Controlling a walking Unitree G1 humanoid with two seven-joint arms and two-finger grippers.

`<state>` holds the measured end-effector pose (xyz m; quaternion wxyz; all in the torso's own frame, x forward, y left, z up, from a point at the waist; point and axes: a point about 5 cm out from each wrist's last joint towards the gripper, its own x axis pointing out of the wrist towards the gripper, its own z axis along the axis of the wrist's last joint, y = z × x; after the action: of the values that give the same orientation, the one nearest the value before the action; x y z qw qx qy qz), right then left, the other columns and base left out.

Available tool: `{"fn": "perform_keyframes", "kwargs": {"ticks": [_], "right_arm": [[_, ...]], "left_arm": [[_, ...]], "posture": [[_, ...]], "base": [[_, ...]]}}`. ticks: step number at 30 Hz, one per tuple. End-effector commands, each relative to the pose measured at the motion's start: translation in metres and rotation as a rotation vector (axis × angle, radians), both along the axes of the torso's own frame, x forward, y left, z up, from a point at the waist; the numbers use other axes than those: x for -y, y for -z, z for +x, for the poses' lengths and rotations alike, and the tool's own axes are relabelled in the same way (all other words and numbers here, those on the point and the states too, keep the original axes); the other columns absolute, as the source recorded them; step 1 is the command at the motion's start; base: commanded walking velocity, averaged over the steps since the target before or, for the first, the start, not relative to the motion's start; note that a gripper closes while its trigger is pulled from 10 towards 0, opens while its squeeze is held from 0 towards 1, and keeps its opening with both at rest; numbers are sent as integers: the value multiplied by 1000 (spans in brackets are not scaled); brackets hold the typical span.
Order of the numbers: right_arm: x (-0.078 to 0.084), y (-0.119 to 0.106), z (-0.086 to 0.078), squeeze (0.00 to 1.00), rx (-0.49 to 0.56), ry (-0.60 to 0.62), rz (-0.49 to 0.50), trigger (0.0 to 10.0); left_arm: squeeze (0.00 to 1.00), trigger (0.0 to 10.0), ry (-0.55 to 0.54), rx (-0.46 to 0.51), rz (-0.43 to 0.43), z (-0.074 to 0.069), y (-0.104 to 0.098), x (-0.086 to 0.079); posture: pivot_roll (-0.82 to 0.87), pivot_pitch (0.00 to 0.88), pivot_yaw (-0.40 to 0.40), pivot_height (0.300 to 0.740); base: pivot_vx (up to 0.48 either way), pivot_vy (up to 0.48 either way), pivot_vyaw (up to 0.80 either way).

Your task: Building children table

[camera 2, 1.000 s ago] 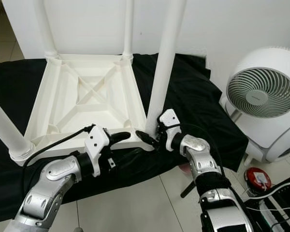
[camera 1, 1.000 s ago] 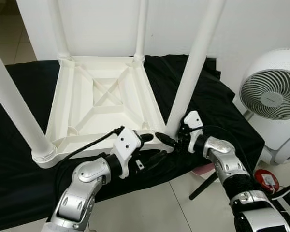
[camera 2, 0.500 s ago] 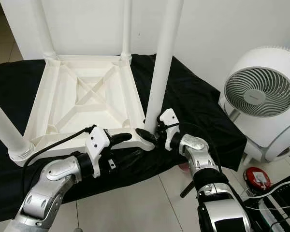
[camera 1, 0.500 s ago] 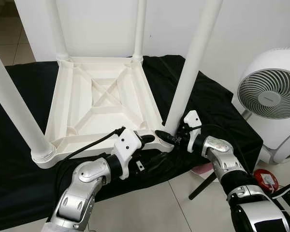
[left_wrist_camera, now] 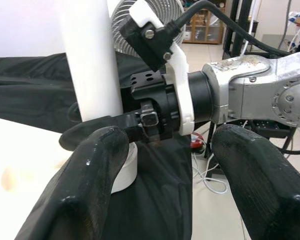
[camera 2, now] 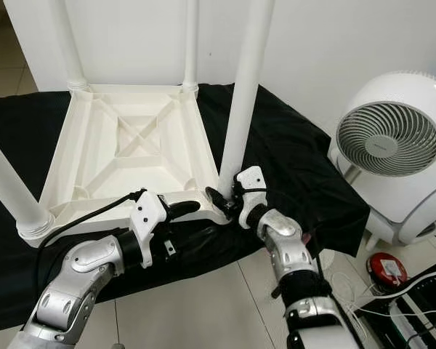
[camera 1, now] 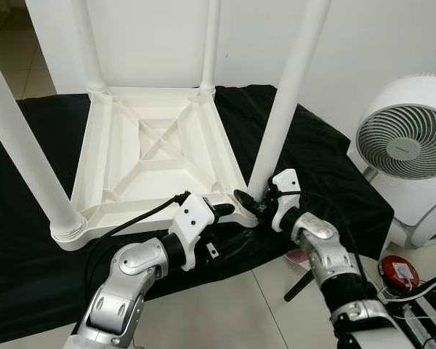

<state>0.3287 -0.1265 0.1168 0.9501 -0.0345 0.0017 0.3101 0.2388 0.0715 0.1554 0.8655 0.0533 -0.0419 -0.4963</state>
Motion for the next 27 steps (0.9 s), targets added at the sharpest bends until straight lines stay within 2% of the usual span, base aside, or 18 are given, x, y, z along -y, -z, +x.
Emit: {"fn": "perform_keyframes", "kwargs": {"ticks": [1, 2, 3, 4, 5, 6, 7, 8, 10, 13, 17, 18, 21, 25, 26, 27], "right_arm": [[-1, 2, 0, 0, -13, 68, -18, 10000], [-6, 3, -2, 0, -22, 121, -5, 10000], [-6, 3, -2, 0, -22, 121, -5, 10000], [-11, 4, -4, 0, -25, 195, 0, 10000], [-11, 4, -4, 0, -25, 195, 0, 10000], [-16, 6, -7, 0, -26, 275, 2, 10000], [-16, 6, -7, 0, -26, 275, 2, 10000], [-24, 7, -9, 0, -20, 377, -3, 10000], [-24, 7, -9, 0, -20, 377, -3, 10000], [-37, 5, -15, 0, -38, 420, 42, 10000], [-36, 3, -16, 0, -41, 400, 58, 10000], [-34, 2, -16, 1000, -47, 375, 76, 10000], [-29, -3, -17, 1000, -53, 318, 118, 10000], [-17, -12, -20, 1000, -17, 235, 108, 10000], [-10, -14, -21, 396, 3, 184, 88, 10000], [-10, -14, -21, 396, 3, 184, 88, 10000]], "left_arm": [[0, 10000, -50, -8, -9, 2, 2, 1], [0, 10000, -48, -9, -8, 1, 2, 1], [0, 10000, -48, -9, -8, 1, 2, 1], [0, 10000, -47, -11, -8, 1, 3, 1], [0, 10000, -47, -11, -8, 1, 3, 1], [0, 10000, -46, -11, -7, 0, 3, 1], [0, 10000, -46, -11, -7, 0, 3, 1], [0, 10000, -45, -12, -8, 0, 3, 2], [0, 10000, -45, -12, -8, 0, 3, 2], [0, 10000, -58, -8, -11, 0, 2, 2], [0, 10000, -58, -7, -11, 0, 2, 2], [0, 10000, -56, -7, -11, 0, 2, 2], [0, 10000, -56, -5, -10, 1, 2, 2], [0, 10000, -61, -1, -10, 3, 1, 1], [0, 10000, -63, 0, -8, 3, 1, 1], [0, 10000, -63, 0, -8, 3, 1, 1]], "posture": [[-8, 0, -68, 740], [-8, 0, -70, 740], [-8, 0, -70, 740], [-7, 0, -72, 740], [-7, 0, -72, 740], [-3, 0, -77, 740], [-3, 0, -77, 740], [-3, 0, -78, 740], [-3, 0, -78, 740], [12, 0, -88, 740], [8, 0, -88, 740], [6, 0, -88, 740], [6, 0, -90, 740], [4, 0, -91, 740], [2, 0, -88, 740], [2, 0, -88, 740]], "base": [[0, 0, 0], [0, 0, 0], [0, 0, 0], [0, 0, 0], [0, 0, 0], [0, 0, 0], [0, 0, 0], [0, 0, 0], [0, 0, 0], [0, 0, 0], [0, 0, 0], [0, 0, 0], [0, 0, 0], [0, 0, 0], [0, 0, 0], [0, 0, 0]]}}
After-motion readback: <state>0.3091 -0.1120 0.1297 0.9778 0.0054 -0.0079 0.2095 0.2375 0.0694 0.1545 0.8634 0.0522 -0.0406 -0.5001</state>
